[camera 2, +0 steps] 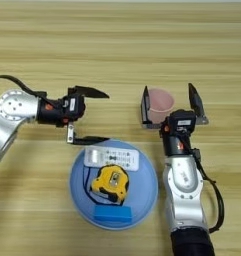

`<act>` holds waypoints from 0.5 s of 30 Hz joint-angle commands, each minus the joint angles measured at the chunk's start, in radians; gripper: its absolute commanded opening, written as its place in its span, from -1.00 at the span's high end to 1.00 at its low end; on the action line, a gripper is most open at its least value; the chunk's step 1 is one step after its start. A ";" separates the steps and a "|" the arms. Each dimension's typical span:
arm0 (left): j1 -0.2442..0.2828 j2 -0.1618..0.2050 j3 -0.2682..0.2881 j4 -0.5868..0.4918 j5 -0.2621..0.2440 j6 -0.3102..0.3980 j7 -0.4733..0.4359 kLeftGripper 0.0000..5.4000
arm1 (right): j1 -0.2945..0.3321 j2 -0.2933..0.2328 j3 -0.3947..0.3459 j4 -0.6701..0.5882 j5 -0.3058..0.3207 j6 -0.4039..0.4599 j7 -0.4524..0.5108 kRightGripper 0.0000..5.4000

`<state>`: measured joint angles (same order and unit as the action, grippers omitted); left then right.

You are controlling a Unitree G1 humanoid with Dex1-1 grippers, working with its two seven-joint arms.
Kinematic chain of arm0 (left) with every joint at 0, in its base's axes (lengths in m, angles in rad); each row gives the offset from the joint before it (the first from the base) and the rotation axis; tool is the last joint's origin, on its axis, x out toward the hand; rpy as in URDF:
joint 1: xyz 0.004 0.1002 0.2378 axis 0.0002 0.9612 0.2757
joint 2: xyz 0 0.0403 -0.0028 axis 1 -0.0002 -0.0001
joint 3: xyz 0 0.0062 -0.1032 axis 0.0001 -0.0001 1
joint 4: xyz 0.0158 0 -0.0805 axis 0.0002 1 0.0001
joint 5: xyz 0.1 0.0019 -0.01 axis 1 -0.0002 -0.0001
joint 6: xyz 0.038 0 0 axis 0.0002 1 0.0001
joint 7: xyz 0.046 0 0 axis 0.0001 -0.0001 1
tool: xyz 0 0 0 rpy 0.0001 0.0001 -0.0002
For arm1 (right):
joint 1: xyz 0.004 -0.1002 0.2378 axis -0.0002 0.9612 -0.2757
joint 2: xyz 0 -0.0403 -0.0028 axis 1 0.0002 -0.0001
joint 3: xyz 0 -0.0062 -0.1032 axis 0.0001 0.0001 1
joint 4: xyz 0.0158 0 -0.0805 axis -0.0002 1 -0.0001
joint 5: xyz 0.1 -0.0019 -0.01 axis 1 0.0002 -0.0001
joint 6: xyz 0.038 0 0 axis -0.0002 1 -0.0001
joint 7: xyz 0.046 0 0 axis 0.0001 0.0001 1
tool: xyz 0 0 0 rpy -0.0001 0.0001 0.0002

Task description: Move the objects on the table

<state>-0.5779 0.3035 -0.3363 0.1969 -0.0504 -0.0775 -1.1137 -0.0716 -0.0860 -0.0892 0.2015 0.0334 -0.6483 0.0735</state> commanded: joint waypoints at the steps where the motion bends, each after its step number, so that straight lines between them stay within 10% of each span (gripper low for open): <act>1: 0.020 0.017 0.049 -0.102 -0.054 0.057 0.030 -0.99 | 0.002 -0.007 -0.003 0.001 0.004 -0.003 0.005 -1.00; 15: 0.182 -0.053 0.238 -0.272 -0.185 0.129 0.338 -0.99 | 0.017 -0.010 -0.004 -0.024 0.010 0.003 0.010 -1.00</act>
<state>-0.4290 0.2696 -0.1315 -0.0418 -0.2125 0.0396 -0.8332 -0.0629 -0.0874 -0.0903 0.1959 0.0361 -0.6482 0.0751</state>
